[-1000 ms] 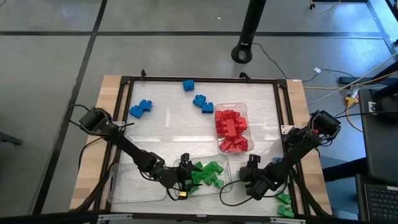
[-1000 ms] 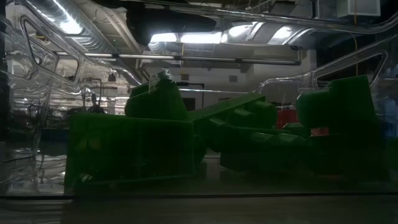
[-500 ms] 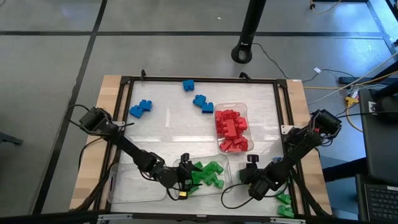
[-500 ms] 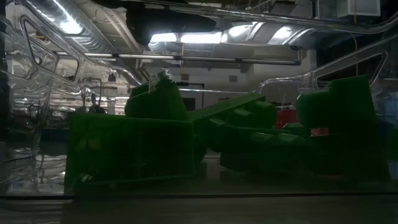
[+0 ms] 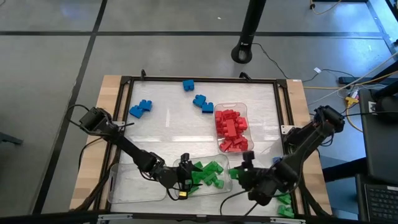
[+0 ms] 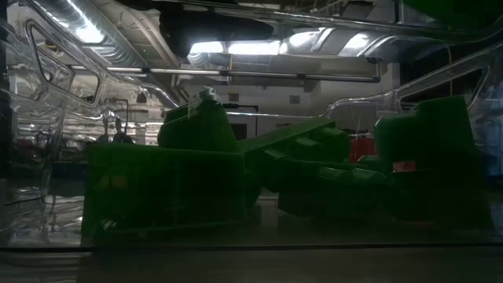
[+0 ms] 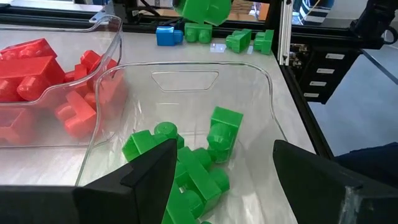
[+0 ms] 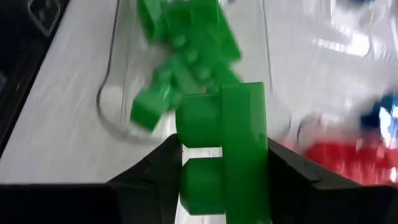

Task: Sort blocks
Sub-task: Put the green game piece into the bottom right transparent bin

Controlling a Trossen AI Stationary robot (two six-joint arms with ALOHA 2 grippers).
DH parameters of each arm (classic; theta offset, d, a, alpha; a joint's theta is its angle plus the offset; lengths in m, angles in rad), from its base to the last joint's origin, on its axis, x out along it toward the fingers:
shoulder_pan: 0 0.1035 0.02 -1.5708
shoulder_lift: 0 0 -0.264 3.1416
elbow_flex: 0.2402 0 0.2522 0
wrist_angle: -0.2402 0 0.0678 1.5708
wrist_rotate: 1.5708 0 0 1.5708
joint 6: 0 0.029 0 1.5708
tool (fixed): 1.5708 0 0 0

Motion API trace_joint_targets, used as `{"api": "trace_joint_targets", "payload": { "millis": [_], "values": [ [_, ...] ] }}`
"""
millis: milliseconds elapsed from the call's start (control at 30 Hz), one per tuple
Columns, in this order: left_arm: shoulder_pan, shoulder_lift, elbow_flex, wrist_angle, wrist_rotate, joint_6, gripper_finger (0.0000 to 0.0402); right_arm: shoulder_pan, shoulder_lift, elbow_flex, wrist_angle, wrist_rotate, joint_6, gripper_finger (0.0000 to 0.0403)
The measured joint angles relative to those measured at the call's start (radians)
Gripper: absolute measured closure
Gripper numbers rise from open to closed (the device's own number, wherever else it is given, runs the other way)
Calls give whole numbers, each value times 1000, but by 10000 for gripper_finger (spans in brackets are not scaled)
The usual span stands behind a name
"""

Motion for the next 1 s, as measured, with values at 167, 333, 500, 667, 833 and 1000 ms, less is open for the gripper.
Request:
{"api": "trace_joint_targets", "payload": {
  "millis": [167, 333, 500, 667, 833, 1000],
  "values": [
    [0, 0, 0, 0, 0, 0, 147, -68, 27, -14, 191, 5, -200, 221],
    [0, 0, 0, 3, 0, -4, 147, -131, 96, -21, 301, -33, -355, 219],
    [-1, 0, 0, 3, 0, -6, 147, -173, 142, -21, 313, -100, -383, 209],
    [-1, 0, 0, 2, 0, -8, 147, -187, 143, -21, 317, -153, -382, 155],
    [-1, 0, 0, 2, 0, -8, 147, -185, 143, -20, 309, -179, -405, 92],
    [-1, 0, 0, 2, 0, -8, 147, -175, 111, 41, 147, -282, -349, 68]
  ]
}}
